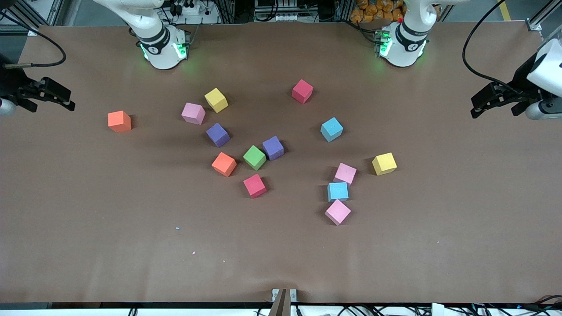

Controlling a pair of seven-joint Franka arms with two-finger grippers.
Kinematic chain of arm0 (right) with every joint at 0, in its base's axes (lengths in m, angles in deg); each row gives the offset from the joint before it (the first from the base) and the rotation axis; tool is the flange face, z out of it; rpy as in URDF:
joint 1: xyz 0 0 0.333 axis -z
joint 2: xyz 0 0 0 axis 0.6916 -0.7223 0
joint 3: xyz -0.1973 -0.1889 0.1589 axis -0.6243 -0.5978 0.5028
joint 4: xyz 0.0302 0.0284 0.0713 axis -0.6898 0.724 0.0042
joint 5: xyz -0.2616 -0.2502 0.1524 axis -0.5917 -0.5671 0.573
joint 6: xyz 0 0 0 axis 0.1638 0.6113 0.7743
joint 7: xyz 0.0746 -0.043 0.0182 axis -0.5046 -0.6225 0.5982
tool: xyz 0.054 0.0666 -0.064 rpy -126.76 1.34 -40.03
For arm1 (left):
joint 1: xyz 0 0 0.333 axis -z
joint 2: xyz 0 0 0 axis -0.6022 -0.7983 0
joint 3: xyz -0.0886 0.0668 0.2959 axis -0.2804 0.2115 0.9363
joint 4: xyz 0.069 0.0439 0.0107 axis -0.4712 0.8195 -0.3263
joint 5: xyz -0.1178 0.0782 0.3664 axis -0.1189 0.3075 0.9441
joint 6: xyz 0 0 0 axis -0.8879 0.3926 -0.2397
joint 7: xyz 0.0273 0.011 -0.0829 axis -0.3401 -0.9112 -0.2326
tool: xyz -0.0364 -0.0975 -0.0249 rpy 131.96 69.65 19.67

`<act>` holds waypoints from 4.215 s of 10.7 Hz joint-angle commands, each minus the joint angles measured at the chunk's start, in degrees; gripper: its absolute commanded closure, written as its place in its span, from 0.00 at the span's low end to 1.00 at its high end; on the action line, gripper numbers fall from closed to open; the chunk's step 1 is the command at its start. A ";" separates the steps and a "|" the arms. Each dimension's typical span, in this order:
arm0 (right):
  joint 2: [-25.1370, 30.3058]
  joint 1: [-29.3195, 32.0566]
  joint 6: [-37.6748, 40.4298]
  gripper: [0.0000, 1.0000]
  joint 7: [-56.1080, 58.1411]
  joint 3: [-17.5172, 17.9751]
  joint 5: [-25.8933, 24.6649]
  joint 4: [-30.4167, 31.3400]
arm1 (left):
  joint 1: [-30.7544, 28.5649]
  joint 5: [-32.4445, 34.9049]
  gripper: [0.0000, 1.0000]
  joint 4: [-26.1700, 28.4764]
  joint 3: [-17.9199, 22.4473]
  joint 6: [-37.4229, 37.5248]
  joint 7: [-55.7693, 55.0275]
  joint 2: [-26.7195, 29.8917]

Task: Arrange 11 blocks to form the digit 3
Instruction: 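Grasp the red block with the left gripper while the right gripper reaches out, then lift the red block with the left gripper while the right gripper grasps purple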

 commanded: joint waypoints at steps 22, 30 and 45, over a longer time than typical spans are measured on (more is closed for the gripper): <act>10.67 -18.90 -23.95 0.00 -10.16 0.02 5.85 37.24 | 33.74 -11.02 0.00 39.51 -15.24 -42.98 -81.01 -12.54; 1.46 -28.04 -42.30 0.00 -52.83 0.02 7.34 43.93 | 35.86 -15.35 0.00 42.16 -16.91 -49.67 -95.07 -16.76; -18.69 -36.40 -63.25 0.00 -81.02 -0.42 -0.11 43.67 | 38.24 -5.43 1.00 36.19 -19.29 -52.84 -70.49 -21.95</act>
